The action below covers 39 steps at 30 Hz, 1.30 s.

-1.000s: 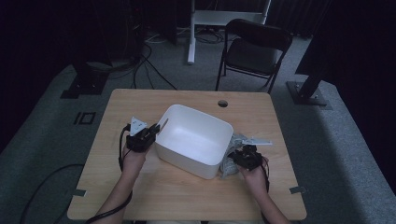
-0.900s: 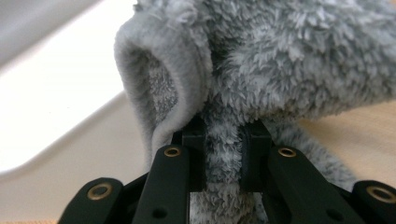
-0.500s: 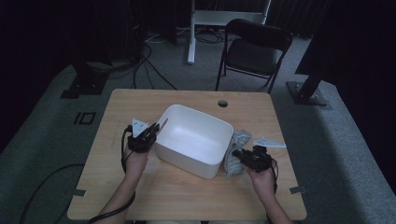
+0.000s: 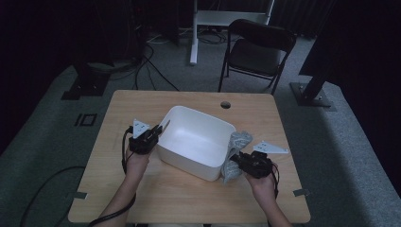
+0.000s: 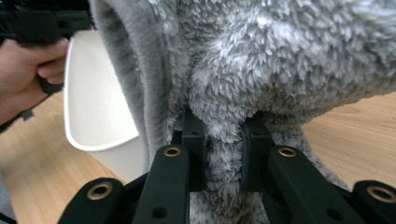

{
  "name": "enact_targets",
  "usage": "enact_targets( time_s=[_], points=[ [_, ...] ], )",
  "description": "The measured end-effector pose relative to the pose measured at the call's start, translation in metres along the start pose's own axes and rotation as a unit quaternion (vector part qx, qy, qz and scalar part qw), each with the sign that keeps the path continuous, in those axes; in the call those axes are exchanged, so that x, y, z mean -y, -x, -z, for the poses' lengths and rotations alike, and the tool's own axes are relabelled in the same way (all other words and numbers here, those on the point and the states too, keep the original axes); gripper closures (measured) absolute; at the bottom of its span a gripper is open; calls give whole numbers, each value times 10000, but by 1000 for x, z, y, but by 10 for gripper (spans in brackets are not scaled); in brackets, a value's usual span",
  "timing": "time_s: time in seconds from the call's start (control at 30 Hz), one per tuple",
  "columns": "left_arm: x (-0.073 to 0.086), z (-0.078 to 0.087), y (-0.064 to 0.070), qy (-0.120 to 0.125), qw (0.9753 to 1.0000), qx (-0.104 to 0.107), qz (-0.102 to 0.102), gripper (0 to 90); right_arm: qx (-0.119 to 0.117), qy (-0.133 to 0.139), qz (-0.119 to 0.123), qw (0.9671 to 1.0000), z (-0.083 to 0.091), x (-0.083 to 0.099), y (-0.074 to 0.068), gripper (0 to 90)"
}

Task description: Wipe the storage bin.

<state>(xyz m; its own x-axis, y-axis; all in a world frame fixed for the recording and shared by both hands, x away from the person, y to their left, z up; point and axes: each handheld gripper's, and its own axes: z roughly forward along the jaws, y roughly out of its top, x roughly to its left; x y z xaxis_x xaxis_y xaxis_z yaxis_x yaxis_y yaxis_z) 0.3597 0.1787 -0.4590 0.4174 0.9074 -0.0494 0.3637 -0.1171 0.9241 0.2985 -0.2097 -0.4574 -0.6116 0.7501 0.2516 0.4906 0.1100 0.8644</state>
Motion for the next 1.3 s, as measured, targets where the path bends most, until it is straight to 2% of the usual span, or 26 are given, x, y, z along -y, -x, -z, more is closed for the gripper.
enact_targets(
  time_s=[0.07, 0.13, 0.3, 0.57, 0.7, 0.83, 0.97, 1.07, 1.23, 1.27, 1.3],
  points=[
    [0, 0, 0, -16, 10000, 7, -10, 839, 5, -24, -31, 10000, -2, 0, 1, 765],
    [0, 0, 0, -11, 10000, 5, 6, 839, 117, -135, 18, 9998, -7, 3, 1, 767],
    [0, 0, 0, -3, 10000, 2, 17, 837, 93, -247, -135, 9996, -13, 8, 7, 766],
    [0, 0, 1, -6, 10000, -40, 7, 837, 225, -408, -153, 9988, -22, 16, 11, 766],
    [0, 0, 1, -16, 10000, -47, 11, 836, 288, -440, -45, 9986, -23, 16, 11, 766],
    [0, 0, 2, -20, 10000, -60, -5, 837, 349, -514, -90, 9980, -29, 21, 13, 766],
    [0, -1, 2, -32, 10000, -71, -4, 837, 448, -553, -10, 9975, -31, 21, 13, 767],
    [0, -1, 2, -36, 9999, -93, -14, 837, 475, -532, -36, 9974, -33, 22, 14, 768],
    [0, 0, 2, -49, 10000, -65, -44, 832, 591, -725, -89, 9956, -40, 25, 18, 768],
    [0, 0, 2, -49, 10000, -65, -44, 832, 630, -881, -132, 9940, -45, 29, 20, 768],
    [-1, -1, 1, -50, 10000, -51, -52, 831, 611, -1070, -250, 9921, -55, 40, 26, 768]
  ],
)
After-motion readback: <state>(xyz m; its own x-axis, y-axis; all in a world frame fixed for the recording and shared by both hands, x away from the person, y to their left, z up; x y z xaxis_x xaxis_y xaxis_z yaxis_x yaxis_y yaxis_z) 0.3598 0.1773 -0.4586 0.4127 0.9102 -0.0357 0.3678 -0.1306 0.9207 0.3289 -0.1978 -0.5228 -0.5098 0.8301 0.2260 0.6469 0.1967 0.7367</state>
